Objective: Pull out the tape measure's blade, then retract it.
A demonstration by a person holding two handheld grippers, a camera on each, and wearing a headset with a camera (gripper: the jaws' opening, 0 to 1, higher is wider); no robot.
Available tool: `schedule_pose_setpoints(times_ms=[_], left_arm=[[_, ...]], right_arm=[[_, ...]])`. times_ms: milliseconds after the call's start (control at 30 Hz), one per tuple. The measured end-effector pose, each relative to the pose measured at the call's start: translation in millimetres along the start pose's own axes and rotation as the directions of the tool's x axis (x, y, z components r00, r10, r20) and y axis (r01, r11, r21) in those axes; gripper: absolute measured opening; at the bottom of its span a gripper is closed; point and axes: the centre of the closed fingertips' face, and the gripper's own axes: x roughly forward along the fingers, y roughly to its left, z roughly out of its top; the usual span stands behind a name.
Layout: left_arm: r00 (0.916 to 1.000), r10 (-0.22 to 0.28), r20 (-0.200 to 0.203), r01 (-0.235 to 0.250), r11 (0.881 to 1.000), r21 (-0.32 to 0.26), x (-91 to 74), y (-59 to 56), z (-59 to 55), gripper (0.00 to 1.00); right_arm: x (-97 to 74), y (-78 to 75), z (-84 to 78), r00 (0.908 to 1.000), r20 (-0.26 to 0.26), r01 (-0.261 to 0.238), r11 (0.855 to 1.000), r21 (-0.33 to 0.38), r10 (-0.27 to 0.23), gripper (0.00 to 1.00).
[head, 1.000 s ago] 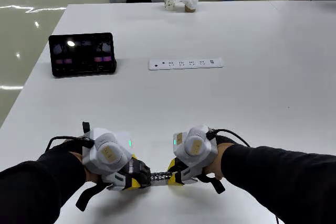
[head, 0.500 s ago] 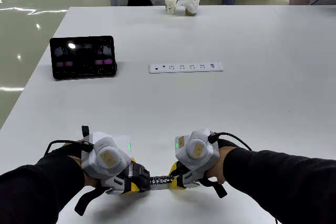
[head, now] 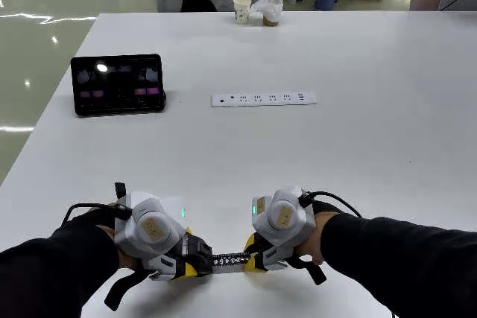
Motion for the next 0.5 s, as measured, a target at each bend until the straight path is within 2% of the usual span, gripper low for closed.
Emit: schedule_pose_setpoints(times_ms=[500], left_arm=[[1.0000,0.006,0.002,-0.006,1.000,-0.004,0.0,0.3,0.3,0.32]], right_arm=[[-5.8,-2.6,-7.4,1.0000,-0.008,-0.003,1.000,0.022,0.003,0.10]])
